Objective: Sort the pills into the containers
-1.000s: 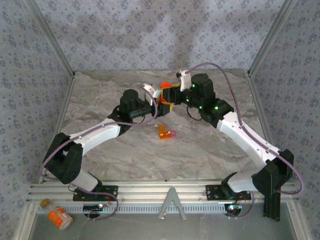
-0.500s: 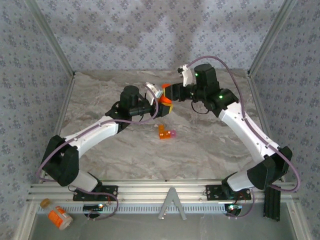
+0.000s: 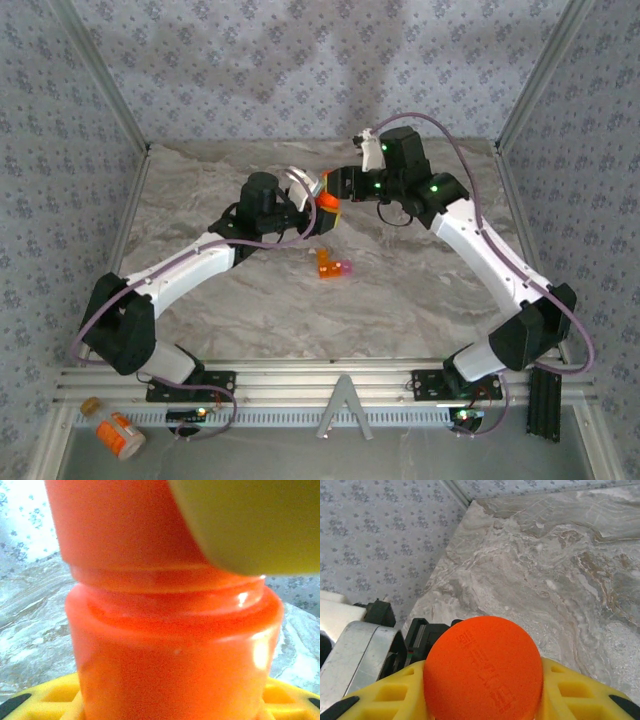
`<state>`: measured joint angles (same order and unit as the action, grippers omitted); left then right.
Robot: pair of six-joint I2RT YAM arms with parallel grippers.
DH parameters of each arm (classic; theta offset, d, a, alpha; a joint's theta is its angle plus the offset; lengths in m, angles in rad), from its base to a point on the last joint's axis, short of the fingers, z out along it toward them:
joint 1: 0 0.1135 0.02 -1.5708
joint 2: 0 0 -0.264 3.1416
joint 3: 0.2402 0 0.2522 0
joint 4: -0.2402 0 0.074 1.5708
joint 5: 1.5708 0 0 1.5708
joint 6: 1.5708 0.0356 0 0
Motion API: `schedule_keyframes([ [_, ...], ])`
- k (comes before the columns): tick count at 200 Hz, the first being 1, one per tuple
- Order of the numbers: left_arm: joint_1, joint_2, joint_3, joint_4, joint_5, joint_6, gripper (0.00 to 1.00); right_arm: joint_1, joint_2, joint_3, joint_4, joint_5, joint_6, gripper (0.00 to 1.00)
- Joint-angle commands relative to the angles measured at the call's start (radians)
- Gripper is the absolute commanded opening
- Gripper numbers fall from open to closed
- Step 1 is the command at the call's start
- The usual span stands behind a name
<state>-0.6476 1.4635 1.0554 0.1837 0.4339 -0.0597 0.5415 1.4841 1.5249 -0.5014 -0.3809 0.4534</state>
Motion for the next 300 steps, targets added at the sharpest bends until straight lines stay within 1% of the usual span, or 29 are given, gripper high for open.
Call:
schedule_keyframes([
  [1,-0.062,-0.057,0.083,0.143,-0.032,0.130,0.00,0.068,0.059,-0.013,-0.071,0.062,0.110,0.25],
  [39,-0.064,-0.039,0.089,0.150,-0.059,0.142,0.00,0.075,0.077,0.006,-0.050,0.067,0.139,0.27],
  [77,-0.062,-0.038,0.072,0.173,-0.082,0.136,0.00,0.056,0.088,0.062,-0.070,0.039,0.121,0.34],
  [92,-0.061,-0.040,0.060,0.193,-0.092,0.122,0.00,0.041,0.081,0.069,-0.064,0.029,0.122,0.39],
  [108,-0.057,-0.041,0.047,0.220,-0.102,0.104,0.00,0.023,0.067,0.069,-0.051,0.018,0.125,0.49],
  [129,-0.054,-0.038,0.036,0.242,-0.106,0.084,0.00,0.001,0.041,0.065,-0.039,0.005,0.128,0.57],
  [163,-0.046,-0.037,0.029,0.256,-0.100,0.064,0.00,-0.045,-0.026,0.023,-0.003,-0.033,0.132,0.78],
  [177,-0.037,-0.036,0.022,0.274,-0.087,0.048,0.00,-0.068,-0.064,-0.008,0.027,-0.067,0.132,0.84],
  [211,-0.003,-0.028,0.001,0.322,-0.030,0.005,0.00,-0.120,-0.163,-0.051,0.035,-0.151,0.083,0.89],
  [236,0.026,-0.023,-0.018,0.358,0.035,-0.026,0.00,-0.169,-0.210,-0.053,0.011,-0.238,-0.006,0.90],
  [253,0.049,-0.018,-0.031,0.398,0.109,-0.062,0.00,-0.191,-0.211,-0.037,-0.012,-0.304,-0.101,0.90],
  [272,0.070,-0.009,-0.038,0.443,0.192,-0.115,0.00,-0.195,-0.207,-0.023,-0.018,-0.339,-0.210,0.88],
  [300,0.081,0.004,-0.030,0.462,0.299,-0.166,0.00,-0.196,-0.164,0.016,-0.003,-0.352,-0.233,0.87],
])
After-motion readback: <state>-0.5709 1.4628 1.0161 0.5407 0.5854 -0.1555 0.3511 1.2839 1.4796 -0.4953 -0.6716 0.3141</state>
